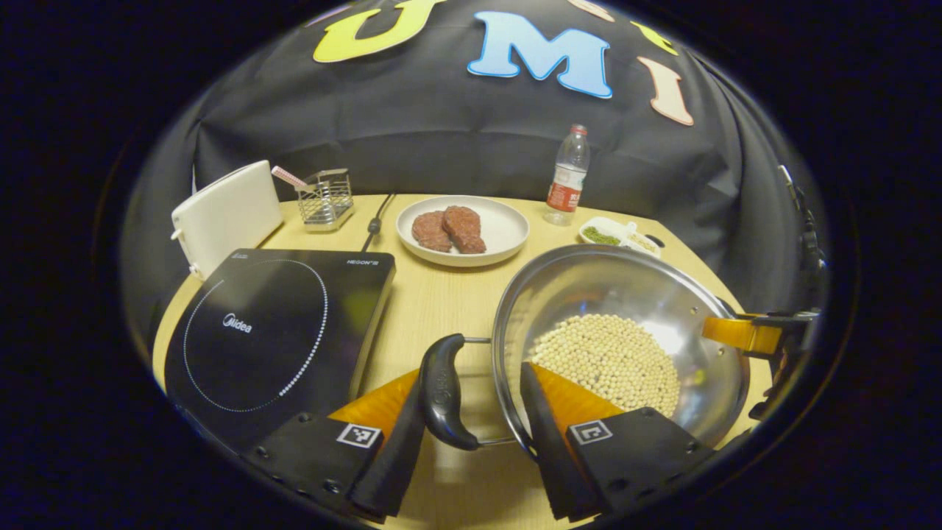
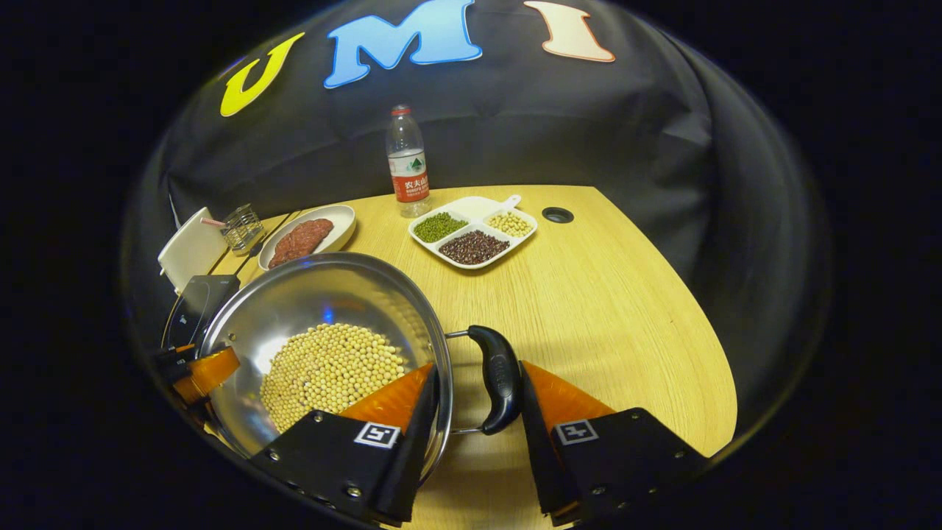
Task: First push the handle of the pot to place it horizontally, then grasp the pot with both hands and set it on the induction cooktop.
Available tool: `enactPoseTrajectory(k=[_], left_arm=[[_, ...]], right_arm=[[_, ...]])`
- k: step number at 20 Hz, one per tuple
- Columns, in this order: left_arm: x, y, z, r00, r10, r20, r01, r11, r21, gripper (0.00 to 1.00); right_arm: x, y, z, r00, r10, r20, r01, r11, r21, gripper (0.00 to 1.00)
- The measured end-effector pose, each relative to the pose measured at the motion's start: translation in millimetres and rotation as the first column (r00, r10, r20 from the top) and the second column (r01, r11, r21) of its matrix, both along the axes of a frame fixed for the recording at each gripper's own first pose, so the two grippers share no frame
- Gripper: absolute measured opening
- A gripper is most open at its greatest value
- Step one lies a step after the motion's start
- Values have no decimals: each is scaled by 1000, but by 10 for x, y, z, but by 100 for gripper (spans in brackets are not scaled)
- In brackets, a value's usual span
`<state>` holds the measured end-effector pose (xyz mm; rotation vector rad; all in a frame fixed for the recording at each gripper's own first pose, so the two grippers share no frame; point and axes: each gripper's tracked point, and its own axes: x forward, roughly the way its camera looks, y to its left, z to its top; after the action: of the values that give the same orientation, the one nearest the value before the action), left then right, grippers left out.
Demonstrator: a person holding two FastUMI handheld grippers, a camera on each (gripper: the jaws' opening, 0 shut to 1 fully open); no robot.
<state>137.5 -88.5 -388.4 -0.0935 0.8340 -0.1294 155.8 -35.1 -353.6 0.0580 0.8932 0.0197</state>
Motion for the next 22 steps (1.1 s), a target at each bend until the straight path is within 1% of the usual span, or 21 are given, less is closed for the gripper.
enactPoseTrajectory(k=[1,2,3,4,5,7,9,10,11,12,13,16,17,18,19,21,22], left_arm=[[27,17,15,1000,13,10,-13,1000,-3,78],[40,22,-1,1000,25,12,-25,1000,0,75],[47,31,4,1000,27,10,-27,1000,11,73],[57,34,-3,1000,23,9,-23,999,26,65],[59,10,0,1000,17,8,-17,1000,25,63],[26,-42,36,1000,21,11,-21,1000,10,71],[15,-55,188,999,29,44,-30,1000,9,64],[-15,-61,253,998,31,54,-32,999,14,70],[-43,-62,333,997,37,62,-38,999,15,63],[-84,-49,402,997,45,67,-47,999,18,67],[-132,-38,484,996,52,73,-54,998,22,63],[-319,42,750,991,76,108,-82,996,46,63],[-373,83,836,989,84,119,-90,994,54,67],[-453,126,899,987,92,129,-101,993,65,63],[-523,162,975,986,100,137,-111,991,73,63],[-658,251,1068,982,116,151,-129,988,83,70],[-724,300,1091,981,123,153,-137,987,85,66]], right_arm=[[-27,-10,21,1000,15,-6,-15,1000,-14,60],[-31,4,17,1000,19,-5,-19,1000,-21,55],[-57,10,38,999,31,-6,-32,999,-33,55],[-89,6,37,998,56,-7,-57,997,-52,55],[-123,-19,40,997,74,-17,-75,995,-72,55],[-157,-58,134,997,75,-6,-76,994,-79,54],[-195,-103,249,997,80,16,-79,994,-81,55],[-218,-123,302,996,81,27,-79,994,-77,54],[-263,-131,375,996,82,32,-79,994,-70,55],[-295,-131,426,996,82,37,-80,995,-61,55],[-317,-129,502,995,85,57,-82,995,-54,55],[-456,-77,649,992,97,82,-95,995,-24,55],[-504,-51,696,991,107,81,-106,994,-16,54],[-565,-25,727,990,114,87,-114,994,-6,54],[-608,14,773,988,124,91,-125,992,1,54],[-681,77,845,986,133,104,-135,991,13,55],[-720,118,876,984,140,112,-142,990,13,55]])
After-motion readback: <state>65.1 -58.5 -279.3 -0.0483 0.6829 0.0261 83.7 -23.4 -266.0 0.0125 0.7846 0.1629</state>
